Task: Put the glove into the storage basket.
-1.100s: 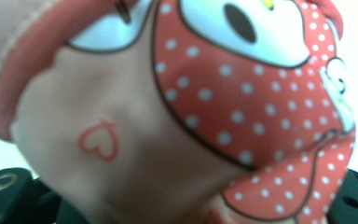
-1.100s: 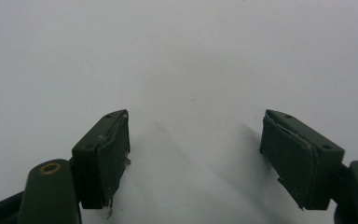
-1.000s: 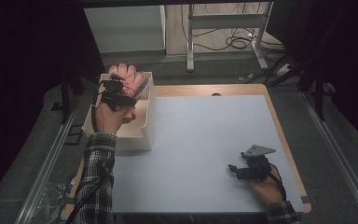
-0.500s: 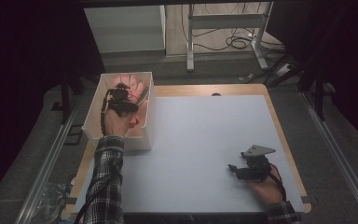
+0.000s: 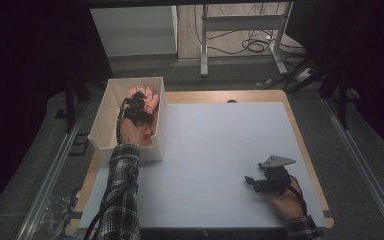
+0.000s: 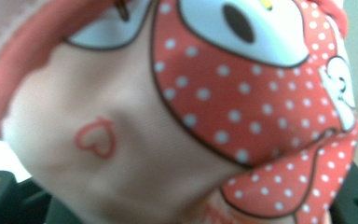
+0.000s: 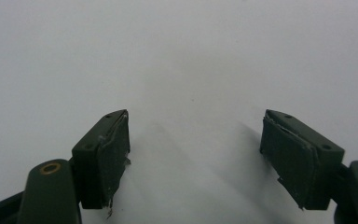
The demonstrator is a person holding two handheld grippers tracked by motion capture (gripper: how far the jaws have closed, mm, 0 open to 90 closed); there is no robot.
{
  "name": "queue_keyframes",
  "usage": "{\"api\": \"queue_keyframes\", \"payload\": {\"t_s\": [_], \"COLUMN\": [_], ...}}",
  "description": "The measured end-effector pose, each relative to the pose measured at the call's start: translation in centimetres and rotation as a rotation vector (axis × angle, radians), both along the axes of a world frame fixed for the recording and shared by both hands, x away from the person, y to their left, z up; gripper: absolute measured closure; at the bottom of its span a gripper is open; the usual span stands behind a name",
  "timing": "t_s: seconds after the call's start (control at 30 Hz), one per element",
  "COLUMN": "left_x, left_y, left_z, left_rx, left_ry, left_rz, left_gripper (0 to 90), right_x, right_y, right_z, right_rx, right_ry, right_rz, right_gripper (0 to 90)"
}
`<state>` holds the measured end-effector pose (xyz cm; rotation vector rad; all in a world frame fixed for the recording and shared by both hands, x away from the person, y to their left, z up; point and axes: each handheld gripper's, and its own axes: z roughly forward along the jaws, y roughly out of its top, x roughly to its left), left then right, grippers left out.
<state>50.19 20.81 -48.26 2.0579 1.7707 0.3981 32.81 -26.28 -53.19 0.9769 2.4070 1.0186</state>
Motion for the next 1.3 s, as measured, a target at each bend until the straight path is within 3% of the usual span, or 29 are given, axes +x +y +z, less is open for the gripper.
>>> {"api": "queue_keyframes", "payload": {"t_s": [0.1, 0.23, 0.37, 0.43, 0.87, 1.3], "left_x": [0.3, 0.8, 0.7, 0.5, -0.5, -1.6], "left_y": [-0.4, -0.5, -0.1, 0.2, 1.3, 1.2], "left_z": [-0.6, -1.3, -0.9, -0.6, 1.7, 3.5], "left_rx": [0.024, 0.0, -0.002, -0.026, -0.055, -0.033], "left_ry": [0.025, 0.095, 0.067, 0.057, -0.007, -0.073], "left_rz": [-0.013, -0.03, 0.001, 0.004, -0.028, -0.052], "left_gripper": [36.6, 17.5, 7.4, 2.4, 2.3, 3.4], "right_x": [0.0, 0.0, 0.0, 0.0, 0.0, 0.0], "right_y": [0.0, 0.0, 0.0, 0.0, 0.0, 0.0], "right_z": [0.0, 0.0, 0.0, 0.0, 0.0, 0.0], "right_rx": [0.0, 0.0, 0.0, 0.0, 0.0, 0.0], "right_ry": [0.0, 0.0, 0.0, 0.0, 0.0, 0.0], "right_rz": [0.0, 0.0, 0.0, 0.0, 0.0, 0.0], "right_gripper": [24.4, 24.4, 24.4, 24.4, 24.4, 24.4]}}
